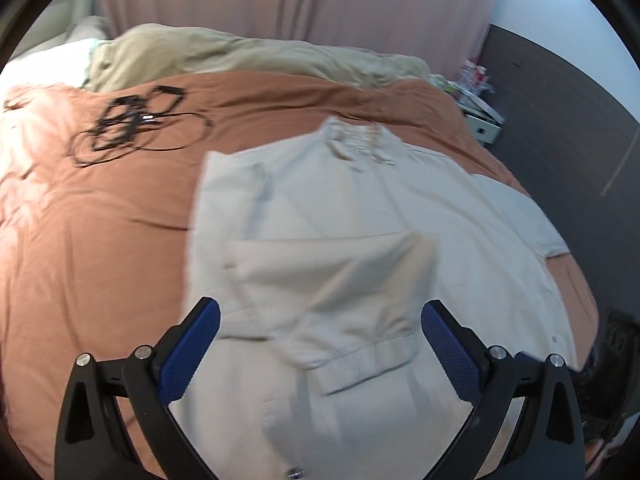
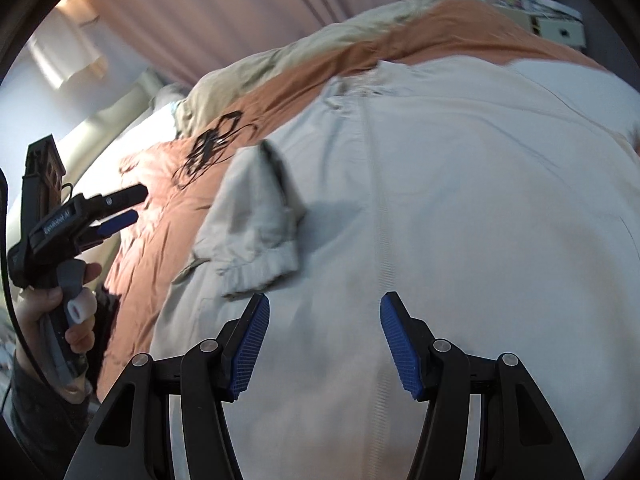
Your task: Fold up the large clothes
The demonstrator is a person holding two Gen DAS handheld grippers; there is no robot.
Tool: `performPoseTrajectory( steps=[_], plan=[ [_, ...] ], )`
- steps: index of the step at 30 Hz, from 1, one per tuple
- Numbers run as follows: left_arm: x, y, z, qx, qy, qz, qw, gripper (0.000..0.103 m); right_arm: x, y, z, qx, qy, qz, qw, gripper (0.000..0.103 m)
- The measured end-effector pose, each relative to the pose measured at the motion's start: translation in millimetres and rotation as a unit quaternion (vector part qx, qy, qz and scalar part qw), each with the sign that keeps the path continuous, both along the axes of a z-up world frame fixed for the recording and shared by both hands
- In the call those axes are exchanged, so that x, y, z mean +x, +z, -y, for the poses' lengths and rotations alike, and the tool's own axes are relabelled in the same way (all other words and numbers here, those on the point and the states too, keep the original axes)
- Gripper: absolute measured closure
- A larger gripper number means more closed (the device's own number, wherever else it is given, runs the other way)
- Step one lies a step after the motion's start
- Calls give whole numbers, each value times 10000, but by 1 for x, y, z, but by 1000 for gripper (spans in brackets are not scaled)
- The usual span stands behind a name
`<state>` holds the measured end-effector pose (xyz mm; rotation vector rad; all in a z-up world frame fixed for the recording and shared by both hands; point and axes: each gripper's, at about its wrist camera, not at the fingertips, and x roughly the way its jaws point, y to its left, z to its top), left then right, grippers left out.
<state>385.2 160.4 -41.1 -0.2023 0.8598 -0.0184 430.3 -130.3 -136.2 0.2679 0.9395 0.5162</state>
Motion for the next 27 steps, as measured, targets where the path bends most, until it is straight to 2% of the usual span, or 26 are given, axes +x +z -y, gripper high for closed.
performPoseTrajectory(
  steps=[3,5,8,13,14,15,17,22,27],
  plan=[
    [-16,-5,-27,25,183,7,9998,14,0,7,-25,-156,226,127,9995,45],
    [-25,-10,-45,17,327,-6,9995,28,1,10,-40,-274,374,172,9988,45],
    [-38,-22,-71,-140,500,-40,9986,42,4,12,-67,-523,630,242,9964,45],
    [-56,-47,-104,-320,736,-122,9967,53,11,5,-113,-1019,1075,220,9887,44],
    [-59,-52,-110,-384,778,-143,9961,56,13,3,-121,-1109,1130,216,9871,38],
    [-63,-57,-116,-448,818,-161,9955,57,15,1,-128,-1204,1179,219,9855,29],
    [-69,-68,-126,-541,889,-169,9944,57,18,-5,-144,-1401,1267,264,9816,25],
    [-83,-90,-148,-732,1083,-240,9911,57,25,-27,-180,-1868,1573,197,9695,25],
    [-97,-102,-164,-842,1243,-293,9882,57,34,-53,-199,-2373,1551,149,9589,25]
  ],
)
